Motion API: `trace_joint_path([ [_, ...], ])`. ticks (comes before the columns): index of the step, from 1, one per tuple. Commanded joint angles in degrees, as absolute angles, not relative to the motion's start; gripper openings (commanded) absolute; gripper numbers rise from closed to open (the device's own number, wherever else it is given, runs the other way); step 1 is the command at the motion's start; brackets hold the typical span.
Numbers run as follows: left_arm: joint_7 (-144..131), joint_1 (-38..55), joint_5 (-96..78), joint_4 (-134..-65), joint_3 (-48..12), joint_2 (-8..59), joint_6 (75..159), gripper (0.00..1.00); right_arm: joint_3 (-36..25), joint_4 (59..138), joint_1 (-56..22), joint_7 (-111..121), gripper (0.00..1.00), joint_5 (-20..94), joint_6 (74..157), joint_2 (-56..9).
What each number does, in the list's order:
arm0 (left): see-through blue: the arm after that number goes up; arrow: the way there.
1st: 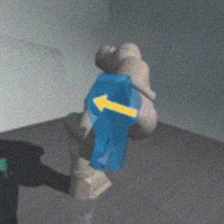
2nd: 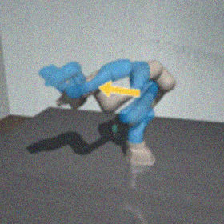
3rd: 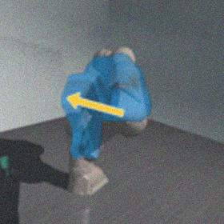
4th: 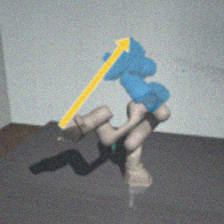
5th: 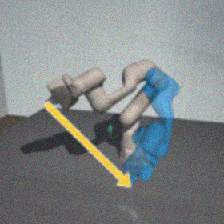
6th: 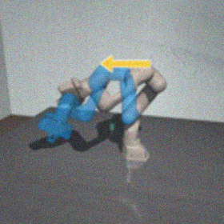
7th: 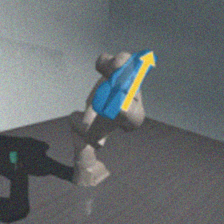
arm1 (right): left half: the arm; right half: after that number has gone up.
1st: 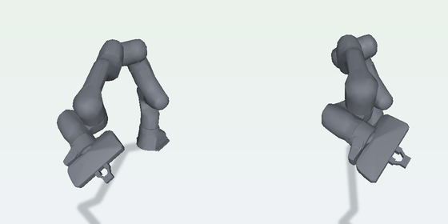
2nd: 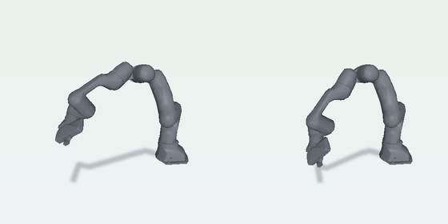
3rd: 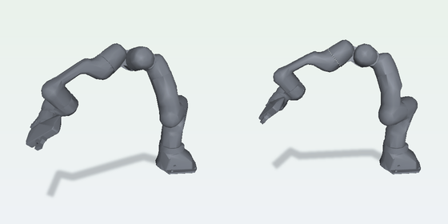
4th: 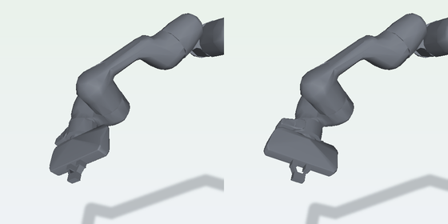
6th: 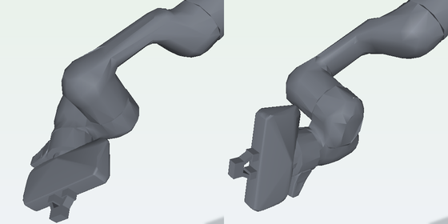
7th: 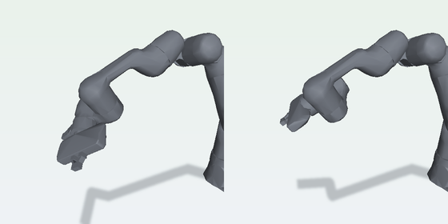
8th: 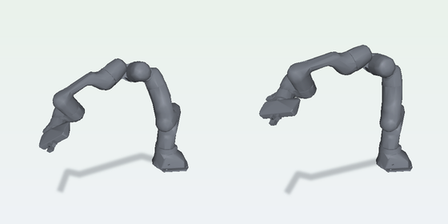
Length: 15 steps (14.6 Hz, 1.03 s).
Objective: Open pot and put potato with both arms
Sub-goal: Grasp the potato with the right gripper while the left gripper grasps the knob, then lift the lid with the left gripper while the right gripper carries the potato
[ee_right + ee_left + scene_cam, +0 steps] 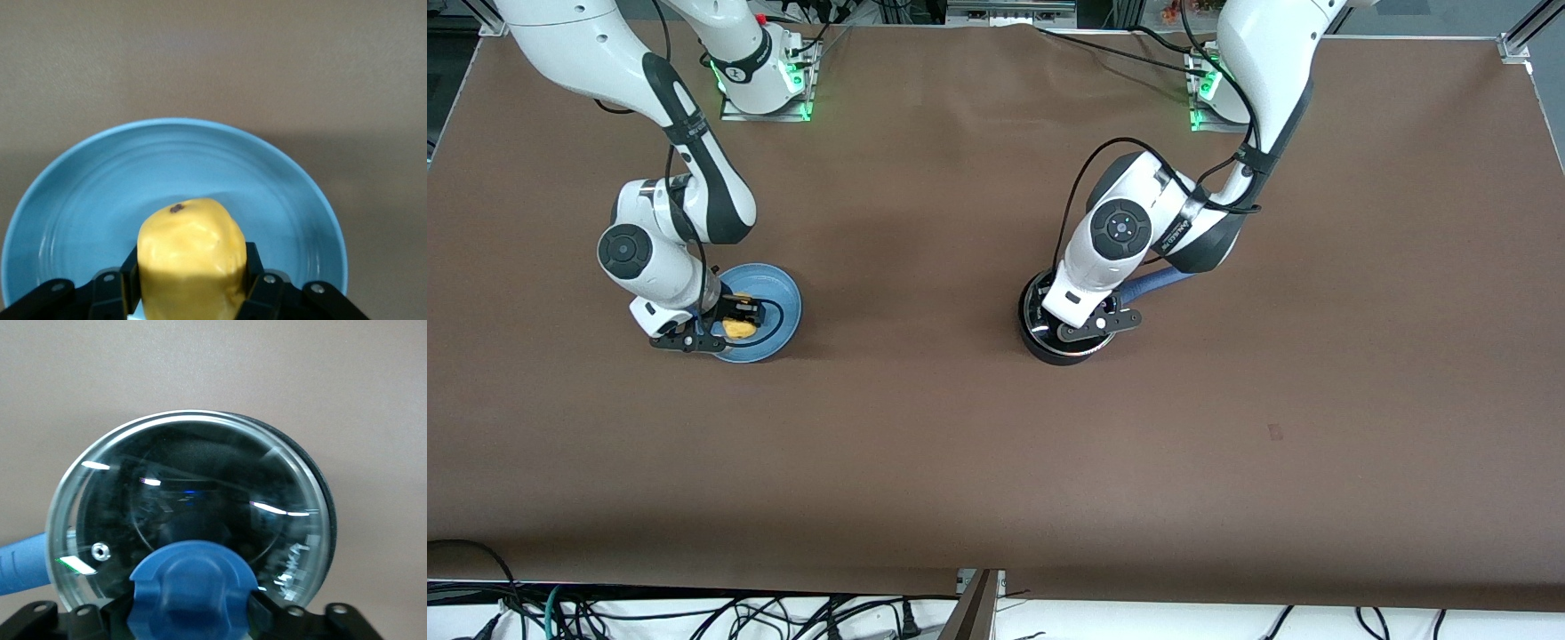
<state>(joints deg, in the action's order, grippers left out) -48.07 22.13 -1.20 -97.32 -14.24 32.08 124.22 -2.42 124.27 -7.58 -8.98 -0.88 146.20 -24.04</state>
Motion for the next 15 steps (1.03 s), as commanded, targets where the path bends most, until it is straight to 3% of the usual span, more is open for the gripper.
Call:
trace_joint_path([
  [1,-49.0,22.9,0.0,-95.9,-13.6,32.4,123.9,0.36,-2.4,124.8,-7.3,-7.1,0.46,-0.8,146.7,-20.9],
  [2,-49.0,22.9,0.0,-95.6,-13.6,32.4,123.9,0.36,-2.2,124.6,-7.3,-6.9,0.46,-0.8,146.6,-20.5],
  [4,-48.9,22.5,-0.1,-94.2,-13.7,32.4,123.2,0.26,-1.9,123.4,-7.3,-6.9,0.46,-1.0,145.2,-19.3],
  [5,-48.6,22.3,0.0,-93.7,-13.7,32.3,123.0,0.14,-1.8,121.9,-7.4,-7.0,0.46,-1.1,143.1,-18.8],
  [7,-48.4,22.1,0.0,-93.4,-13.6,31.8,121.2,0.00,0.9,117.1,-7.4,-7.7,0.46,-0.8,137.4,-18.7],
  [9,-48.1,22.0,0.1,-93.4,-13.5,30.6,119.5,0.00,3.9,113.0,-7.4,-9.7,0.46,-0.6,132.6,-18.8],
  [12,-41.2,18.4,-0.1,-93.4,-13.6,28.0,112.6,0.00,10.6,109.2,-7.8,-18.6,0.48,-0.7,132.0,-19.6],
  [15,-31.1,13.0,-0.6,-93.6,-13.9,23.9,106.1,0.00,13.0,104.1,-12.5,-26.5,0.48,-0.6,132.0,-21.6],
])
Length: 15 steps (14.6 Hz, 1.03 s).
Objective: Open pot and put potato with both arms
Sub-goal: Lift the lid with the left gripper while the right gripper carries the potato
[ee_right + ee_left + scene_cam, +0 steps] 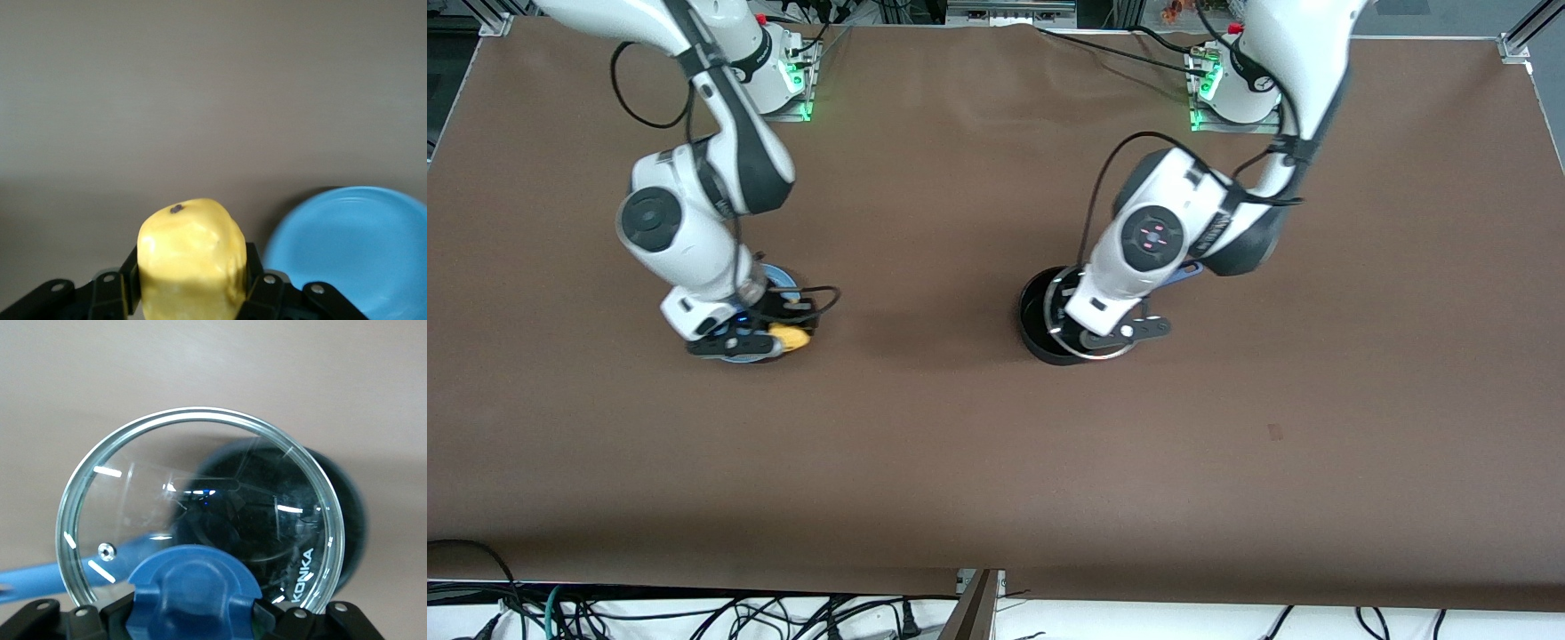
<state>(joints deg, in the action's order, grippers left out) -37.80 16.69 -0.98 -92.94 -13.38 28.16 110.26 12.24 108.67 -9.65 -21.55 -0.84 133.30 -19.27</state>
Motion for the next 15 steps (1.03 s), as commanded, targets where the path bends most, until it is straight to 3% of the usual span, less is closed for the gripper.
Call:
trace_joint_path([
  [1,-26.9,11.0,-0.4,-93.6,-13.8,22.5,103.1,0.00,13.0,102.3,-14.8,-30.7,0.48,-0.6,132.0,-22.5],
  [4,-11.2,3.2,-0.3,-94.8,-13.8,18.7,97.0,0.00,13.0,95.2,-22.9,-46.7,0.48,-0.6,132.6,-27.1],
  [8,3.5,-5.6,3.4,-102.8,-13.9,12.8,97.6,0.00,12.9,83.5,-32.2,-62.8,0.48,-1.1,136.3,-36.1],
  [11,9.7,-8.7,8.6,-111.7,-13.9,7.8,104.7,0.00,12.6,80.4,-36.8,-65.4,0.48,-1.5,145.1,-41.6],
  [15,9.8,-12.7,11.4,-122.1,-13.9,7.6,117.3,0.00,12.6,80.4,-38.8,-65.4,0.48,-1.5,154.5,-46.5],
])
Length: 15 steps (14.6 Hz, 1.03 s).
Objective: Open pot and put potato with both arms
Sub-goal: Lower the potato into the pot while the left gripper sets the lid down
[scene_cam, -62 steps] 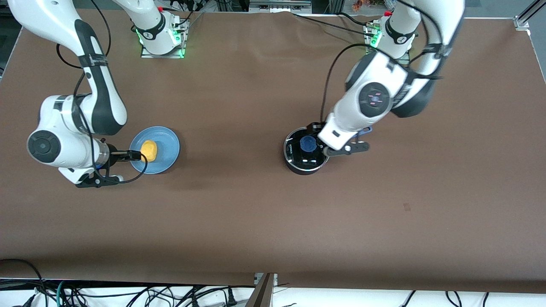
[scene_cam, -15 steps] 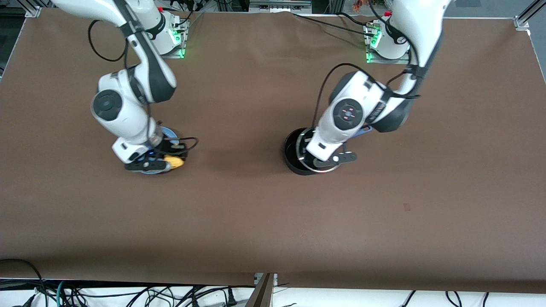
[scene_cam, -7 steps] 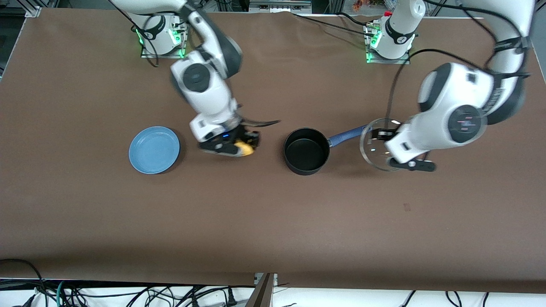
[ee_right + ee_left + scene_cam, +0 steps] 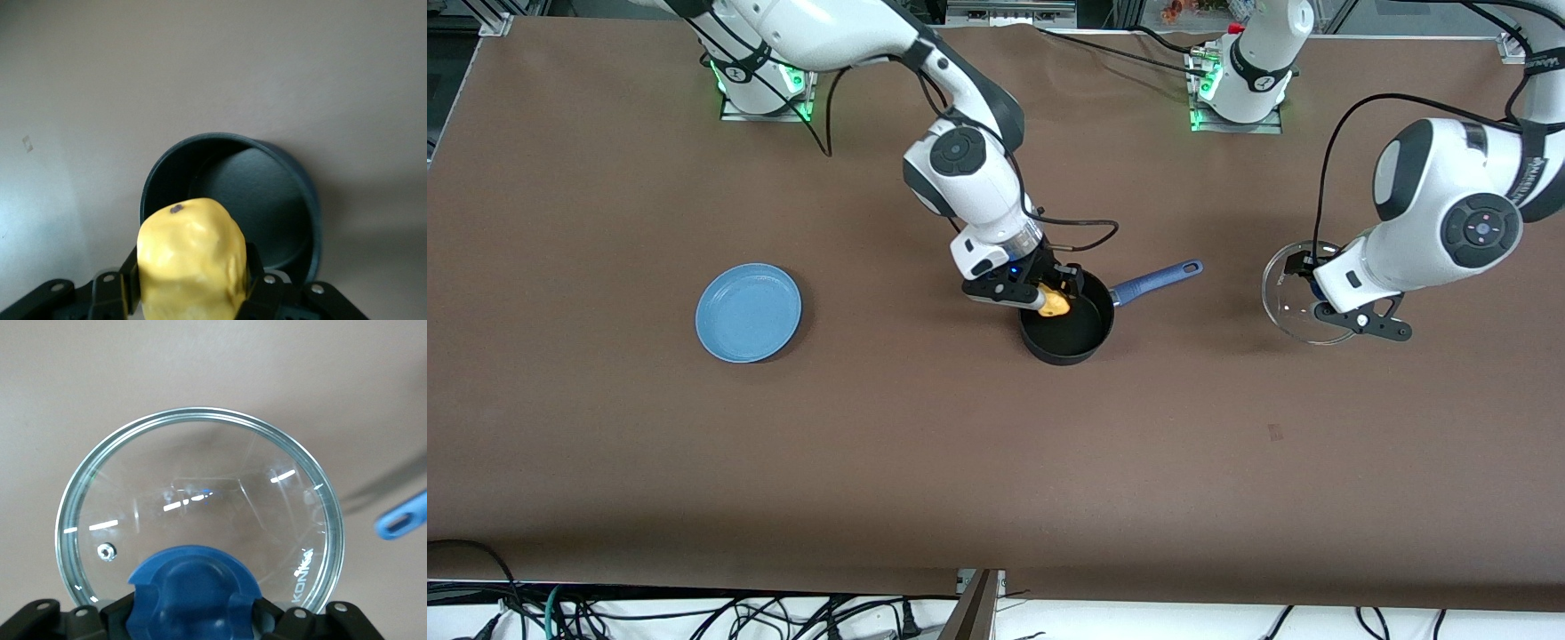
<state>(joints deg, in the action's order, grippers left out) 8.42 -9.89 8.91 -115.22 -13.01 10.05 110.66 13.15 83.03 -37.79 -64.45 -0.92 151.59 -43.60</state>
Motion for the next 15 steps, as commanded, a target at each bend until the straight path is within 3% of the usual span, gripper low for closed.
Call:
trace_joint_path([
  [1,9.8,-13.4,11.9,-124.7,-13.8,8.4,121.9,0.00,12.6,80.4,-38.8,-65.4,0.48,-1.5,155.6,-47.4],
  [2,9.8,-14.3,12.0,-125.8,-13.8,10.2,125.1,0.00,12.6,80.4,-38.8,-65.4,0.48,-1.5,156.3,-47.8],
  [5,9.8,-17.5,15.4,-125.4,-13.8,16.0,132.3,0.00,12.5,80.4,-38.7,-65.4,0.64,-1.4,156.5,-47.9],
  [6,9.8,-18.4,15.6,-125.2,-13.8,17.8,133.7,0.00,11.9,80.4,-38.6,-65.2,1.00,-1.5,156.5,-47.9],
  [9,9.8,-18.0,15.7,-123.6,-13.8,21.3,133.7,0.00,10.9,80.2,-38.2,-64.3,1.00,-1.7,155.9,-46.9],
  [10,9.6,-17.8,15.7,-122.9,-13.8,22.5,133.7,0.09,10.6,80.2,-38.1,-64.2,1.00,-1.8,154.2,-46.2],
  [11,9.3,-17.8,15.7,-122.4,-13.9,23.4,133.9,0.32,9.9,80.2,-38.1,-63.8,1.00,-2.6,150.4,-45.4],
  [12,9.1,-17.8,15.7,-121.7,-13.9,23.9,133.9,0.61,9.7,78.4,-38.1,-62.7,1.00,-3.4,146.6,-45.2],
  [13,9.5,-17.9,15.7,-121.4,-14.0,23.8,134.0,1.00,9.7,75.6,-38.0,-61.3,1.00,-4.3,142.0,-44.7],
  [15,9.6,-17.9,15.5,-121.1,-14.1,23.1,133.9,1.00,9.2,71.4,-36.8,-56.5,1.00,-4.9,131.1,-44.5],
])
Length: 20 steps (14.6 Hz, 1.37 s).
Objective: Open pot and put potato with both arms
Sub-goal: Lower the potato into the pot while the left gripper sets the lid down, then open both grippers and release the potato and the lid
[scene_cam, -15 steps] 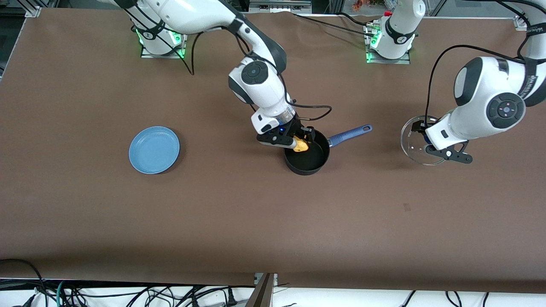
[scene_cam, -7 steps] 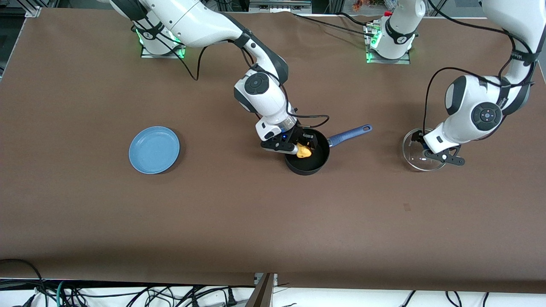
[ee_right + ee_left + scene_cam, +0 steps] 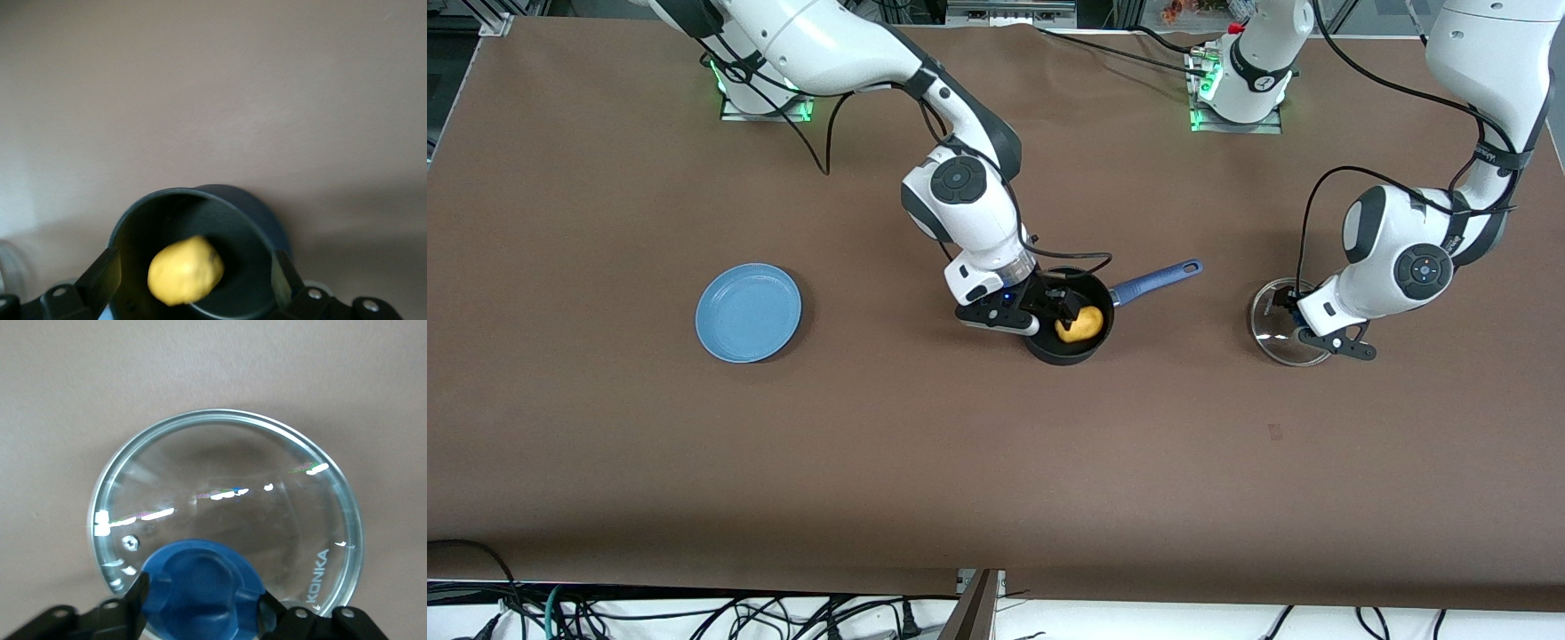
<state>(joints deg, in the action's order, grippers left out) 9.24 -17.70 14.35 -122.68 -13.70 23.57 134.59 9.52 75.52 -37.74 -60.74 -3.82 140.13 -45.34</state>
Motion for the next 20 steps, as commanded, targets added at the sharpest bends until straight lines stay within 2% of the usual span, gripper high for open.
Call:
trace_joint_path([
  [1,9.5,-17.8,15.1,-120.0,-14.1,22.9,133.5,1.00,9.2,69.9,-36.0,-52.2,1.00,-4.8,127.0,-44.4],
  [5,9.5,-17.9,14.8,-119.2,-15.3,19.2,132.2,1.00,8.5,70.0,-30.0,-37.5,1.00,-5.0,116.8,-38.1],
  [7,9.5,-18.1,14.8,-117.3,-16.2,17.1,129.1,1.00,8.5,69.9,-25.9,-28.5,1.00,-4.7,108.2,-35.2],
  [9,9.5,-17.8,14.8,-111.7,-16.7,15.6,122.8,1.00,8.0,69.9,-21.5,-18.2,1.00,-4.7,101.7,-32.5],
  [14,9.2,-17.8,12.1,-91.0,-22.7,15.6,97.7,1.00,8.1,69.9,-10.6,-5.2,1.00,-5.0,89.5,-25.2],
  [17,8.9,-18.2,7.7,-84.8,-24.0,14.7,92.2,1.00,8.1,73.9,-4.9,-4.9,1.00,-4.3,83.4,-17.3],
  [20,7.7,-18.5,1.8,-84.3,-23.8,12.8,92.2,1.00,8.1,79.0,-3.1,-5.3,1.00,-4.8,81.7,-11.4],
])
